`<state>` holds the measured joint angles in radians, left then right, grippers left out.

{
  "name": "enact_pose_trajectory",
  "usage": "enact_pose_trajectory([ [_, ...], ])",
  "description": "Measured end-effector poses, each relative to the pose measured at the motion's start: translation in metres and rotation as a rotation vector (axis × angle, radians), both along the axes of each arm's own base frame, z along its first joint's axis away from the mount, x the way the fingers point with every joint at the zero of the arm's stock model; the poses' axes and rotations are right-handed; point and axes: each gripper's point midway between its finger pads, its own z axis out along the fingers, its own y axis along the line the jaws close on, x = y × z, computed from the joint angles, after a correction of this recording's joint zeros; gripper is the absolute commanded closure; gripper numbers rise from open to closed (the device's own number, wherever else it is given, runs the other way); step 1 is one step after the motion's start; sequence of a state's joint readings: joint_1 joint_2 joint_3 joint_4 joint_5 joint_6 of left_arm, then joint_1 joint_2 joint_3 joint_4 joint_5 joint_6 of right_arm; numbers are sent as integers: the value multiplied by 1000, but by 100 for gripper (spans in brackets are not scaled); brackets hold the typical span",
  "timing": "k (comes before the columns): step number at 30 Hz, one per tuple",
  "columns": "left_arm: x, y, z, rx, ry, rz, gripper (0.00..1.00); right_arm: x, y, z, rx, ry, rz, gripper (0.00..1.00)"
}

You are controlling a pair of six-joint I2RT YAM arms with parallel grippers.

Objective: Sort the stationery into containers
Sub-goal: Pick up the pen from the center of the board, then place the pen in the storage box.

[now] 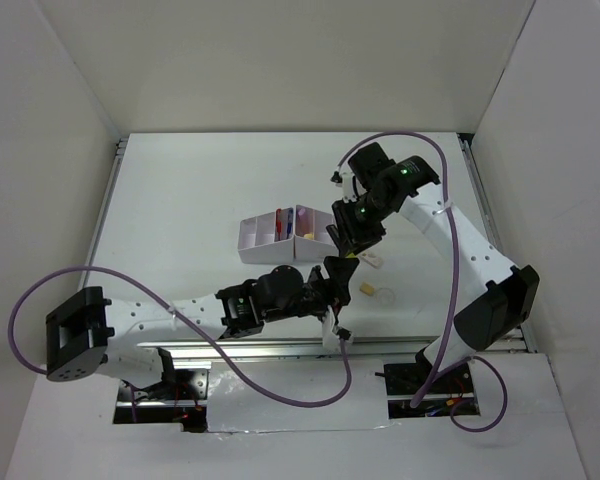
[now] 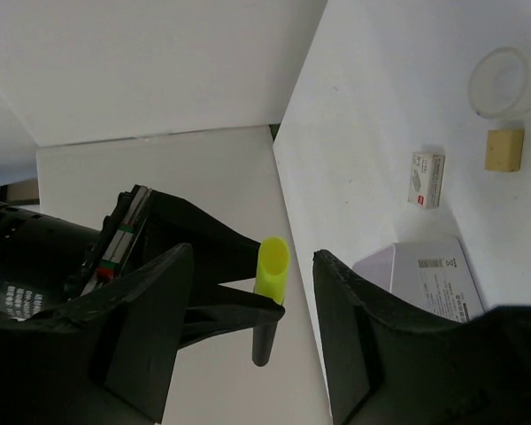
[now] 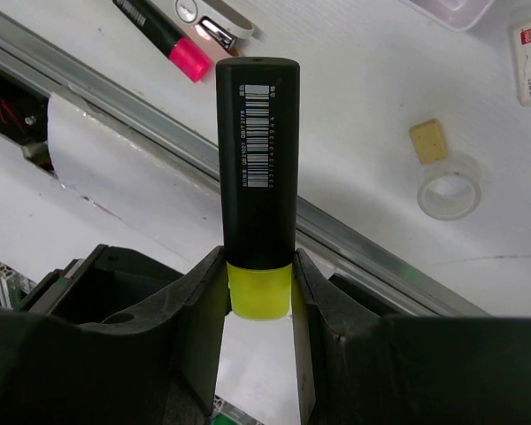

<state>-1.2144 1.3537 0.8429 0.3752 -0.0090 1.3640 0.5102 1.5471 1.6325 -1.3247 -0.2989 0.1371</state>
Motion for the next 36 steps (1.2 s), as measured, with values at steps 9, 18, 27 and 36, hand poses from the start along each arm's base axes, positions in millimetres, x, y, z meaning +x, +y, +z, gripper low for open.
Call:
enact_pose_trajectory([
  [9, 23, -7, -27, 63, -23, 100, 47, -2, 3, 2, 6, -2, 7, 100],
  [18, 33, -7, -21, 49, -38, 156, 50, -4, 7, 3, 27, 15, 1, 100],
  [27, 36, -5, -15, 28, -51, 187, 87, -4, 8, 4, 32, 17, -1, 98],
  [36, 13, 6, -9, 7, 44, 152, 100, 0, 2, 4, 39, 1, 30, 16],
])
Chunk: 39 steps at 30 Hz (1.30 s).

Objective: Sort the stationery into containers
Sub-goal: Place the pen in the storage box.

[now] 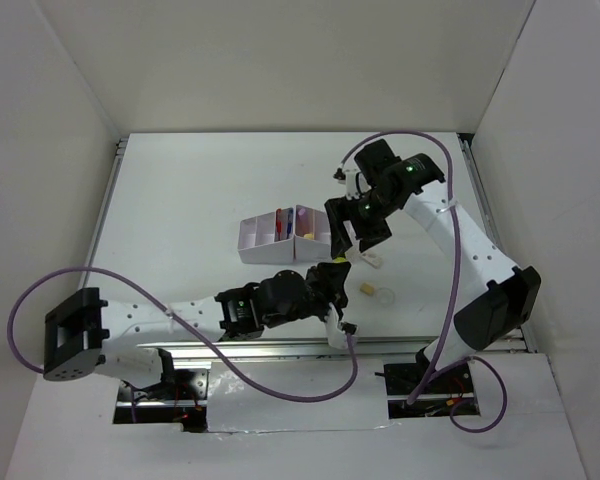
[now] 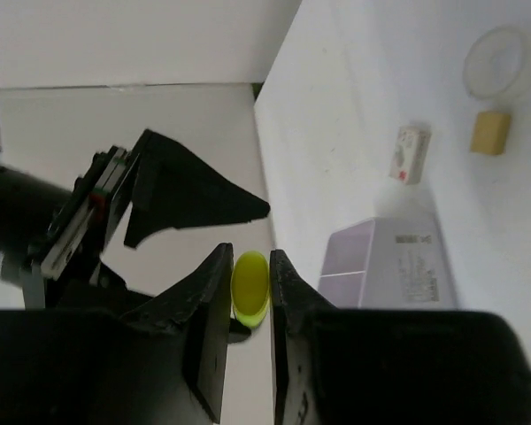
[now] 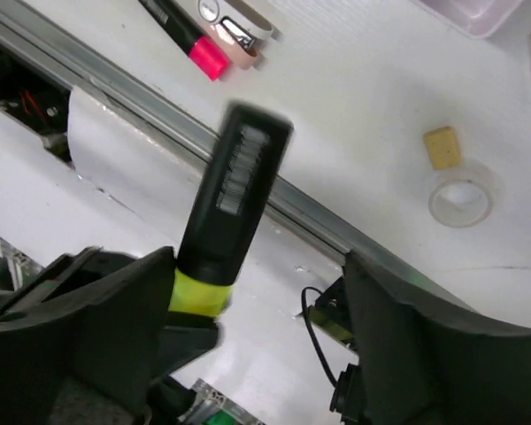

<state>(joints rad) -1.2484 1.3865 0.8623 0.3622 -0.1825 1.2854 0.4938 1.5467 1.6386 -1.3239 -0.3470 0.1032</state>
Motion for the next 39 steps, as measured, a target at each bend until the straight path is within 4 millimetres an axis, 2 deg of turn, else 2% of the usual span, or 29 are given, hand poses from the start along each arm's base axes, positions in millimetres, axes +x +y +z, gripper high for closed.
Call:
enact_pose_trajectory([
  [2, -8, 6, 8, -36, 74, -2, 100, 7, -7, 3, 16, 2, -35, 15],
  [4, -17, 11, 15, -67, 186, 4, 100, 31, -25, 12, 23, -56, -112, 12],
  [7, -17, 23, 50, -205, 409, 35, 100, 79, -70, 37, 42, -177, -292, 12],
  [9, 6, 46, 86, -371, 553, 87, 100, 101, -97, 51, 60, -258, -383, 12],
  [11, 43, 86, 114, -539, 631, 188, 100, 112, -115, 60, 73, -325, -437, 12],
  [13, 80, 137, 130, -696, 687, 301, 100, 112, -121, 61, 82, -383, -447, 12],
  [14, 97, 162, 132, -764, 709, 363, 100, 106, -120, 58, 85, -399, -439, 12],
  [16, 121, 198, 130, -877, 776, 451, 100, 89, -115, 49, 86, -413, -414, 12],
  [20, 151, 237, 94, -1017, 954, 546, 100, 72, -107, 43, 90, -450, -371, 12],
  [22, 158, 243, 71, -1060, 1049, 573, 100, 74, -105, 44, 95, -469, -362, 12],
  [25, 160, 235, 46, -1081, 1180, 570, 100, 80, -108, 43, 87, -490, -372, 12],
  [28, 155, 218, 36, -1077, 1238, 531, 100, 81, -111, 38, 70, -492, -375, 12],
  [32, 151, 200, 33, -1051, 1255, 489, 100, 83, -114, 37, 56, -499, -376, 12],
  [39, 156, 190, 6, -1003, 1270, 545, 100, 83, -115, 34, 48, -497, -374, 12],
])
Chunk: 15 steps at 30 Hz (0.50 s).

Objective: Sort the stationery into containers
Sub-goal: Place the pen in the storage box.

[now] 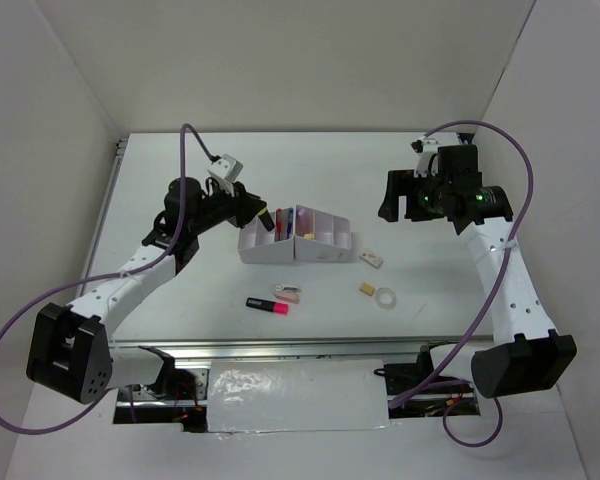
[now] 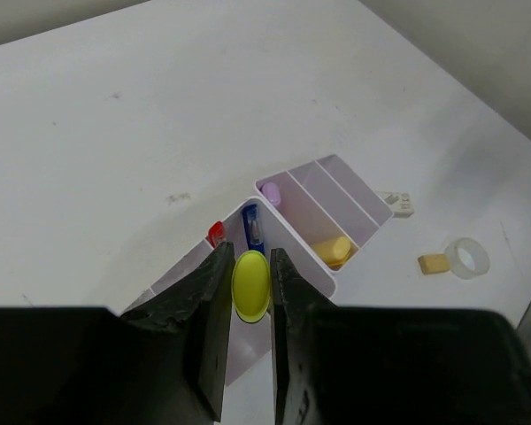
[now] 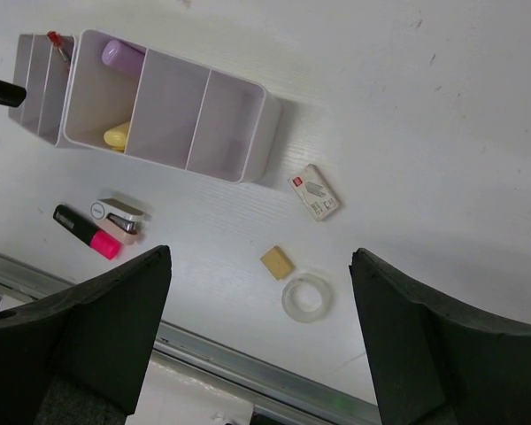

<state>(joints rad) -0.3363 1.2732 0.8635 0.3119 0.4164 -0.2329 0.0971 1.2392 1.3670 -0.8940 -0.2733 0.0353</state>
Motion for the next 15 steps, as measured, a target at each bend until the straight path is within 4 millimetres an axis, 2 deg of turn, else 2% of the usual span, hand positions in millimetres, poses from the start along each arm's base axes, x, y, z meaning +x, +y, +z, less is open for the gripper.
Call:
enact_pose_trajectory([
  [4, 3, 2, -10, 44, 3, 26, 100, 0, 0, 0, 0, -1, 0, 11],
  [6, 4, 2, -12, 68, -7, 40, 95, 0, 0, 0, 0, -1, 1, 11],
  [9, 4, -1, -19, 102, -9, 38, 83, 0, 0, 0, 0, -1, 1, 11],
  [15, 6, -4, -52, 176, 65, 17, 57, 0, 1, 0, -5, -2, 8, 11],
])
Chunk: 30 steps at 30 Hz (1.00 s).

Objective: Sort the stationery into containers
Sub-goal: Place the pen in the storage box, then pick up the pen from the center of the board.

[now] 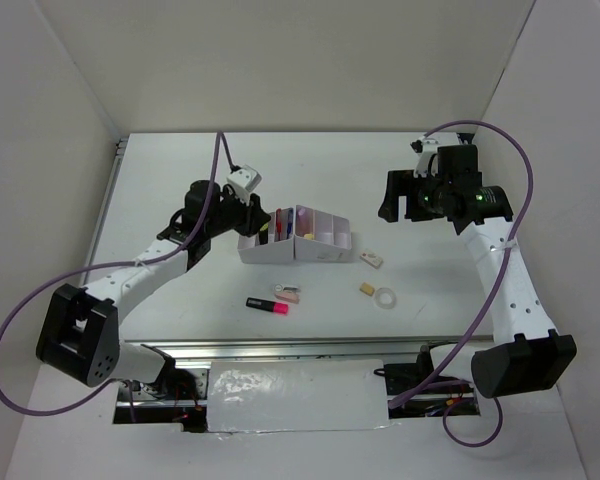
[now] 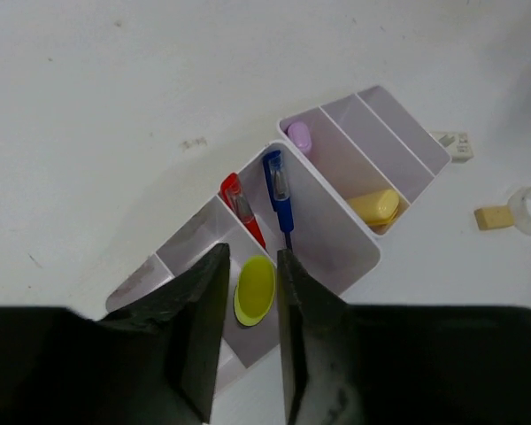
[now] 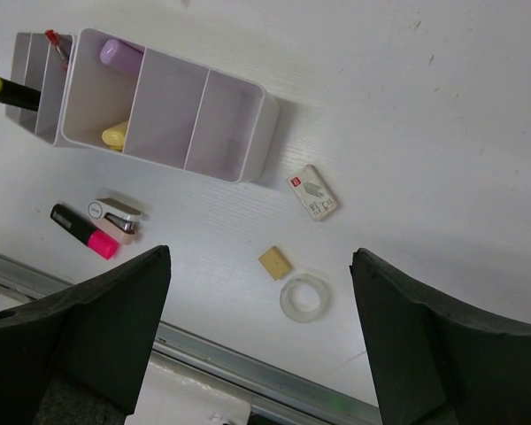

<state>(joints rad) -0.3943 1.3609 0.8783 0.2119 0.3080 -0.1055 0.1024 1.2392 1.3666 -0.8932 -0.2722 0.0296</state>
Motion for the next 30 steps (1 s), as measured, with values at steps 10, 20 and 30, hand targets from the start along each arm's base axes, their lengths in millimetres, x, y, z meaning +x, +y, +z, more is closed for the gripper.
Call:
enact_pose_trajectory([
  [10, -10, -2, 23, 44, -50, -72, 40, 0, 0, 0, -9, -2, 7, 11],
  [20, -153, -55, 9, 336, -155, -740, 44, -6, 0, -11, -66, 13, 127, 13],
  [30, -214, -34, -124, 739, 144, -930, 38, -10, -3, -17, -99, 31, 163, 16],
])
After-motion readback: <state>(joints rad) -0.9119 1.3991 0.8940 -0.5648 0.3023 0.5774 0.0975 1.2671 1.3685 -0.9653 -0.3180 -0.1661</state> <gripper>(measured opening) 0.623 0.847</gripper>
